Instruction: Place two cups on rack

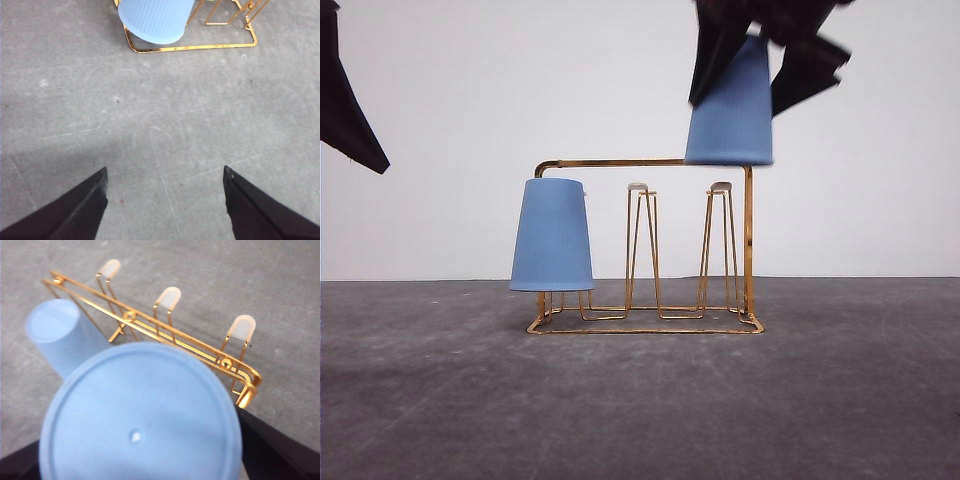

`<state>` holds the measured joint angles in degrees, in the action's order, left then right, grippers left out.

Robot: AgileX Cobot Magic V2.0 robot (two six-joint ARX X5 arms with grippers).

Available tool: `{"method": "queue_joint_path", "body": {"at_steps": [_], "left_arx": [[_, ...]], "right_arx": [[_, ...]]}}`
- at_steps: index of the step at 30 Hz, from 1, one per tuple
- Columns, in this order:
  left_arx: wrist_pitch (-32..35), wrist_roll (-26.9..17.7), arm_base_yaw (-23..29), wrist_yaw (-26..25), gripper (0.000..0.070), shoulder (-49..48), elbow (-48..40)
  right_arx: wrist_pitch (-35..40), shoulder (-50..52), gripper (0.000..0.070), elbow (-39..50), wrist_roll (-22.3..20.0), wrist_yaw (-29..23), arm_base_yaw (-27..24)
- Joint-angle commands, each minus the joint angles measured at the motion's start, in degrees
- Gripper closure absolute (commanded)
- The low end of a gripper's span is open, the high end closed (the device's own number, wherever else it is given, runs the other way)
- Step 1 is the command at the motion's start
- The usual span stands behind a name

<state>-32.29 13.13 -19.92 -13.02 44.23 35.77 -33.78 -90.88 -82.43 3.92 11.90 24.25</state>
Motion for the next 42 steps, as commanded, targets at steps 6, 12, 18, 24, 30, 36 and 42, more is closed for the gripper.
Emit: {"method": "queue_joint_path", "body": {"at_steps": [6,12,18,24,30,36,42], "left_arx": [[0.6,0.0,-0.2,0.1,0.0277,0.3,0.4],[0.6,0.0,-0.2,0.1,0.0277,0.3,0.4],[0.6,0.0,-0.2,0.1,0.0277,0.3,0.4],[0.6,0.0,-0.2,0.1,0.0277,0.3,0.4],[0.6,0.0,-0.2,0.1,0.0277,0.3,0.4],[0.5,0.0,-0.2,0.1,0.0277,0.3,0.4],[0.6,0.0,-0.2,0.1,0.0277,0.3,0.4]], "right_arx": [[2.3,-6.7,0.0220,-1.3,-0.1,-0.3,0.2],[2.5,-11.4,0.0219,-1.2,-0.1,-0.4,0.2],[2.5,-14.5,0.0217,-1.2,-0.1,-0.4,0.2],[2.4,-15.2,0.0116,-1.3,-0.1,-1.2,0.2],[-1.2,-14.8,0.0067,-3.6,-0.1,-1.4,-0.2],[-19.0,-12.7,0.0068,-13.3,-1.3,-1.4,-0.5],[-29.0,-7.9,0.0086,-14.2,-3.6,-1.4,-0.4]]}}
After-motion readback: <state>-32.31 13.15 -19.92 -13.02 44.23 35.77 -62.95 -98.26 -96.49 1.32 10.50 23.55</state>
